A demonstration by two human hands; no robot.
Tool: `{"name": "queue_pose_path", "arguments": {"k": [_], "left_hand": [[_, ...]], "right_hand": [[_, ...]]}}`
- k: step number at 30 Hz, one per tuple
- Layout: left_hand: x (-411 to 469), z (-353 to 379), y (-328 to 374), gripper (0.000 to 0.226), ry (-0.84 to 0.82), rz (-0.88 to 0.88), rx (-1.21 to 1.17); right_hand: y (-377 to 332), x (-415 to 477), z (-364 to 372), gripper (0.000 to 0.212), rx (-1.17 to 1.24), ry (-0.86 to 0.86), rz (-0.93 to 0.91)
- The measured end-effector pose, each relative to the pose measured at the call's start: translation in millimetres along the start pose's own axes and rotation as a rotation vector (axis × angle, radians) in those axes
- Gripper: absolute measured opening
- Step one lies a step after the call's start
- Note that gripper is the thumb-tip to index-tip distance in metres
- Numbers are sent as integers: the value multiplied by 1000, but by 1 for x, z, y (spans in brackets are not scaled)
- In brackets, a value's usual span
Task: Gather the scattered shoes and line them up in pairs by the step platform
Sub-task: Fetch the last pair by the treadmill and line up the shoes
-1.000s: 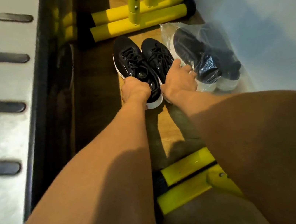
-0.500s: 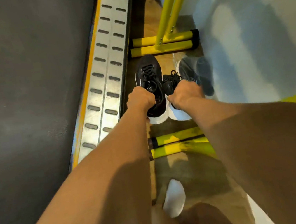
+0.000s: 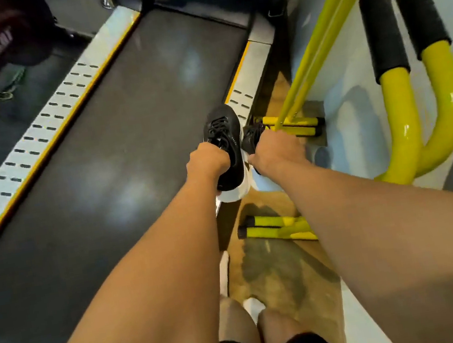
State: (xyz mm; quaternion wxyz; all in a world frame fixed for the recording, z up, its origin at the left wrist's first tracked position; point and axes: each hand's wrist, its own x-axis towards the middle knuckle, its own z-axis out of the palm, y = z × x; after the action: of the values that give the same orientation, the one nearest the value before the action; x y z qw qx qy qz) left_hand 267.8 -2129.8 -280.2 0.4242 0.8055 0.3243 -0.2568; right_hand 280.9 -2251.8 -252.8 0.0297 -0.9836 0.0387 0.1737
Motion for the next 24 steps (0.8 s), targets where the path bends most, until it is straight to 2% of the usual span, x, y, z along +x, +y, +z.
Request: {"name": "queue_pose_path", "arguments": {"k": [4,11,17,24], "left_hand": [[-63,-39,-21,36,132,-26,-126],[-171,-106,-83,35,363,-142,-246],[-253,-164,-171,44,544,-272,-343],[-336,-210,-312,42,678,-459,-530]], "right_hand": [[-22,-52,-31,25,-10,65,-168],[-75,-153,-66,22,-8,62,-479],[-144,-251,-78,27,-17,52,-757],[-234,-389,-37,20,-113,29,-1049]]}}
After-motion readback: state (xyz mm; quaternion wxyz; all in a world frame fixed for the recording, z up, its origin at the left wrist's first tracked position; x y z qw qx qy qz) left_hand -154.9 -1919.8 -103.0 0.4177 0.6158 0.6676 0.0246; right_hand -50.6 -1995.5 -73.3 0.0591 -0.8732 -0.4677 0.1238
